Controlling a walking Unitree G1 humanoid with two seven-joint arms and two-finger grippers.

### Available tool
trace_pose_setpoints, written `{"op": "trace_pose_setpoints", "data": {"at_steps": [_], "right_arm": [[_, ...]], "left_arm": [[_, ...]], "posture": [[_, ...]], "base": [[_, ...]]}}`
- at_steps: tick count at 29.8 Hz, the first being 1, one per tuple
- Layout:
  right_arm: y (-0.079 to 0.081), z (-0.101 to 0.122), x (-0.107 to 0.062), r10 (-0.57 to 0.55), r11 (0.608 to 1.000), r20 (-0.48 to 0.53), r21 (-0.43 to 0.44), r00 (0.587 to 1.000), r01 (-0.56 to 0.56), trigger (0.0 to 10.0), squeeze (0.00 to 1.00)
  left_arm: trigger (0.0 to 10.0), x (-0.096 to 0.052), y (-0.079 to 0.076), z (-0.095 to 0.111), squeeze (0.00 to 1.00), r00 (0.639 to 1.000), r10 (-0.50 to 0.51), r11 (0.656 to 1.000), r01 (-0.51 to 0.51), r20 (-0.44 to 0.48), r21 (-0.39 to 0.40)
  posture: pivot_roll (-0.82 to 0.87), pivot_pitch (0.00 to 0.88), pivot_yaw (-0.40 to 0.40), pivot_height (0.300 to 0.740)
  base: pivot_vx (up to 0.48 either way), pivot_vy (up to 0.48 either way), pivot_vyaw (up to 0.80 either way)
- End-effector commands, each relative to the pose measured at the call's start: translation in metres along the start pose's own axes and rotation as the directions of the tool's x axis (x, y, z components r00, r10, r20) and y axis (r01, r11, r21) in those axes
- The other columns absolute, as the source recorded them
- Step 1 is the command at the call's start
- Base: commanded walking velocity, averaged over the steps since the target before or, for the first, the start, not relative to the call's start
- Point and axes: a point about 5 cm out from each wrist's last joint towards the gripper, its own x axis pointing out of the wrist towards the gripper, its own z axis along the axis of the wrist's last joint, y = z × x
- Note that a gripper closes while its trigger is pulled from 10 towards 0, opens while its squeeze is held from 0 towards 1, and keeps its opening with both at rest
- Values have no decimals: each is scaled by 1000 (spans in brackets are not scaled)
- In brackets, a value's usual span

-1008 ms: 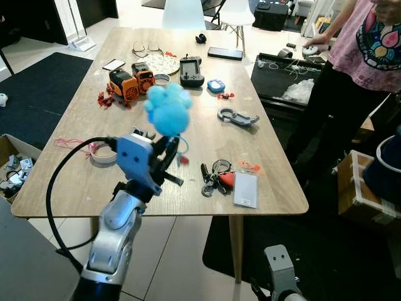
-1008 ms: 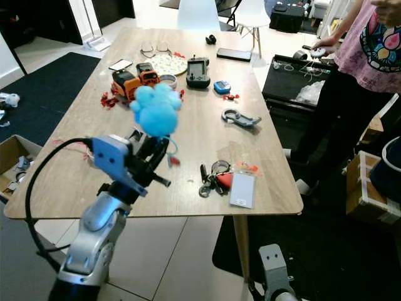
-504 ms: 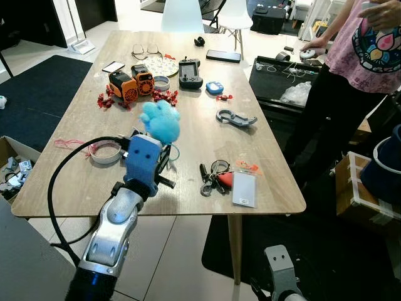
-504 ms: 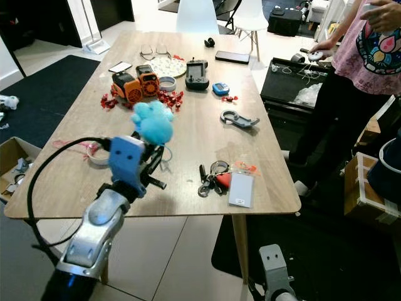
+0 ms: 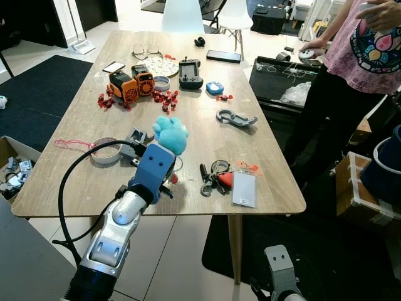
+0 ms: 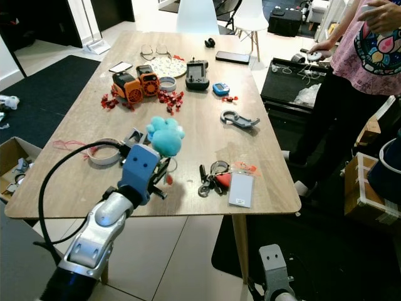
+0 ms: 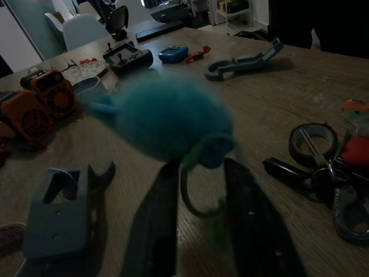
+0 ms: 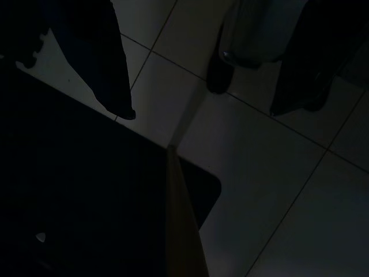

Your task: Hang keys on a hook

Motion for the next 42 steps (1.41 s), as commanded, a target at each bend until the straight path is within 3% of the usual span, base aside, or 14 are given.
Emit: {"op": "trace_pose_setpoints", "data": {"at_steps": [1, 2, 3, 7, 12, 19, 24, 28, 31, 35, 38, 41, 42], "right_arm": [[0, -9, -3, -7, 1000, -32, 19, 999, 8, 10000, 0], [0, -9, -3, -7, 1000, -32, 19, 999, 8, 10000, 0], [-1, -9, -3, -8, 1000, -32, 19, 999, 8, 10000, 0], [-1, -6, -1, -9, 1000, -28, 18, 1000, 9, 10000, 0], [-1, -5, -1, -8, 1000, -26, 16, 1000, 8, 10000, 0], [-1, -3, 0, -5, 1000, -22, 14, 1000, 6, 10000, 0], [-2, -3, -1, -11, 1000, -22, 18, 1000, 11, 10000, 0], [-2, -4, -1, -10, 1000, -25, 17, 1000, 10, 10000, 0], [-2, -5, -1, -6, 1000, -29, 14, 1000, 6, 10000, 0], [-1, -6, -1, -2, 1000, -30, 12, 1000, 2, 10000, 0], [0, -6, -1, 0, 1000, -29, 13, 1000, 0, 10000, 0], [1, -6, -1, 0, 1000, -29, 13, 1000, 0, 10000, 0], [1, -6, -1, 0, 1000, -30, 15, 1000, 0, 10000, 0]], "left_arm": [[10000, 0, 7, -1, 1000, 1000, 19, 999, -19, -10, 42], [10000, 0, 7, -1, 1000, 1000, 19, 999, -19, -10, 42], [10000, 1, 10, -1, 0, 999, 35, 998, -35, -5, 53], [10000, 0, 41, 4, 0, 988, 155, 985, -156, 20, 67], [10000, 1, 49, 7, 0, 984, 177, 982, -178, 34, 55], [10000, 4, 19, 12, 0, 998, 14, 1000, -13, 56, -20], [10000, -11, 1, 7, 0, 985, -171, 982, 172, 8, -73], [10000, -14, 0, 6, 0, 978, -208, 975, 206, -26, -85], [10000, -14, 0, -7, 0, 964, -181, 984, 176, -196, -40], [10000, -8, -9, -7, 0, 969, -115, 989, 92, -217, -112], [10000, -3, -27, -3, 0, 966, -150, 982, 120, -211, -146], [10000, -2, -30, -2, 0, 964, -154, 981, 124, -214, -148], [10000, 0, -40, -3, 0, 959, -166, 980, 134, -230, -147]], "posture": [[46, 70, -43, 740], [46, 70, -43, 740], [46, 70, -43, 740], [46, 65, -46, 740], [47, 64, -48, 740], [44, 64, -46, 740], [44, 64, -46, 740], [48, 66, -50, 740], [52, 67, -53, 740], [51, 71, -52, 740], [49, 74, -49, 740], [49, 74, -49, 740], [46, 77, -45, 740]], "base": [[0, 0, 0], [0, 0, 0], [0, 0, 0], [0, 0, 0], [0, 0, 0], [0, 0, 0], [0, 0, 0], [0, 0, 0], [0, 0, 0], [0, 0, 0], [0, 0, 0], [0, 0, 0], [0, 0, 0]]}}
